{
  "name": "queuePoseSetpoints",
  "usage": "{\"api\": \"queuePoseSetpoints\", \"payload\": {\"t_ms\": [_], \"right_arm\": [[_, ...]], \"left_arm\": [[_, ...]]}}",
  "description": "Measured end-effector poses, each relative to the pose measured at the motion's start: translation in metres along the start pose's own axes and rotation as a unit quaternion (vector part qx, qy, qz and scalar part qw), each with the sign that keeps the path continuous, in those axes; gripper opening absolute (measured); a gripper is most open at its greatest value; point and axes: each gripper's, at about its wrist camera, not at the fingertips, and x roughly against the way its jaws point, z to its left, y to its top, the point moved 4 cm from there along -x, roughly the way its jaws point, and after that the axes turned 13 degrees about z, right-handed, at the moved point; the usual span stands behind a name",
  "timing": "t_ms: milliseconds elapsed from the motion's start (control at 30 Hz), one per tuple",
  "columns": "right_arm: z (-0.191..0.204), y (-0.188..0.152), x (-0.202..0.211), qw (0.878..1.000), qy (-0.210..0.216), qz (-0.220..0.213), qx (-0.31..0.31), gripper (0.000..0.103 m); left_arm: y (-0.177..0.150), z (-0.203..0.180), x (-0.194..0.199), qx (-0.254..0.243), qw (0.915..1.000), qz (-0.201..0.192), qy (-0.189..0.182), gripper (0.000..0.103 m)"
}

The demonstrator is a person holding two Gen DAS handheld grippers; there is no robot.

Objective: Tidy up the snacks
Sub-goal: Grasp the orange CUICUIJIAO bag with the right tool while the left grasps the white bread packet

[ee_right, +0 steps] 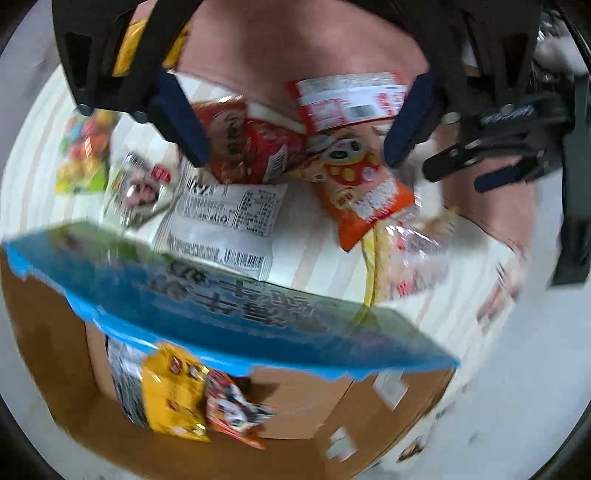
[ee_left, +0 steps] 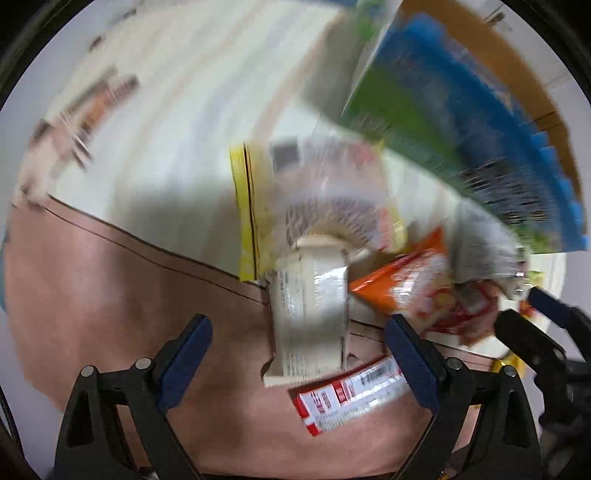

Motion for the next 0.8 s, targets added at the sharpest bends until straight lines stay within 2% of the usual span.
{"api": "queuePoseSetpoints", "payload": {"t_ms": [33, 67, 100, 167, 333, 400, 467, 500, 533, 600, 667, 733, 767, 800], "right_arm": [[0.006, 0.001, -0.005, 1.0, -0.022, 0.003, 0.019, 0.083], [0.01, 0.001, -0.007, 0.999, -0.031, 0.005, 0.03, 0.083], [0.014, 0.002, -0.011, 0.998, -0.04, 0.01, 0.044, 0.083], [0.024, 0.004, -0.02, 0.996, -0.044, 0.023, 0.07, 0.083], [0.054, 0.013, -0.048, 0.986, -0.077, 0.055, 0.138, 0.083], [0.062, 0.021, -0.06, 0.984, -0.081, 0.065, 0.146, 0.083], [0.066, 0.028, -0.073, 0.985, -0.085, 0.075, 0.132, 0.075], [0.065, 0.031, -0.076, 0.988, -0.07, 0.083, 0.11, 0.062], [0.061, 0.032, -0.08, 0.99, -0.06, 0.095, 0.083, 0.062], [0.05, 0.032, -0.083, 0.993, -0.014, 0.117, 0.013, 0.06], [0.038, 0.027, -0.086, 0.987, 0.049, 0.145, -0.053, 0.06], [0.028, 0.022, -0.088, 0.975, 0.105, 0.161, -0.108, 0.061], [0.025, 0.021, -0.088, 0.973, 0.116, 0.162, -0.121, 0.062], [0.023, 0.021, -0.088, 0.972, 0.117, 0.162, -0.126, 0.07]], "left_arm": [[0.004, -0.001, -0.01, 0.0, 1.0, 0.008, -0.001, 0.095], [0.007, -0.002, -0.019, 0.0, 0.9999, 0.014, 0.002, 0.084], [0.01, -0.002, -0.028, 0.0, 0.9998, 0.017, 0.007, 0.066], [0.009, 0.0, -0.033, -0.002, 0.9999, 0.011, 0.009, 0.055], [-0.008, 0.025, -0.023, -0.002, 0.9987, -0.007, 0.051, 0.053], [-0.015, 0.038, -0.025, 0.008, 0.9989, -0.002, 0.046, 0.053], [-0.018, 0.045, -0.025, 0.017, 0.9991, 0.0, 0.039, 0.053], [-0.018, 0.045, -0.024, 0.018, 0.9991, 0.0, 0.038, 0.053], [-0.018, 0.046, -0.023, 0.018, 0.9991, -0.001, 0.038, 0.053], [-0.015, 0.043, -0.021, 0.016, 0.9991, -0.006, 0.038, 0.053], [-0.015, 0.042, -0.021, 0.012, 0.9992, -0.009, 0.038, 0.055], [-0.018, 0.044, -0.024, 0.01, 0.9994, -0.01, 0.032, 0.056], [-0.017, 0.044, -0.027, 0.01, 0.9995, -0.009, 0.028, 0.056], [-0.015, 0.044, -0.029, 0.009, 0.9996, -0.007, 0.025, 0.057]]}}
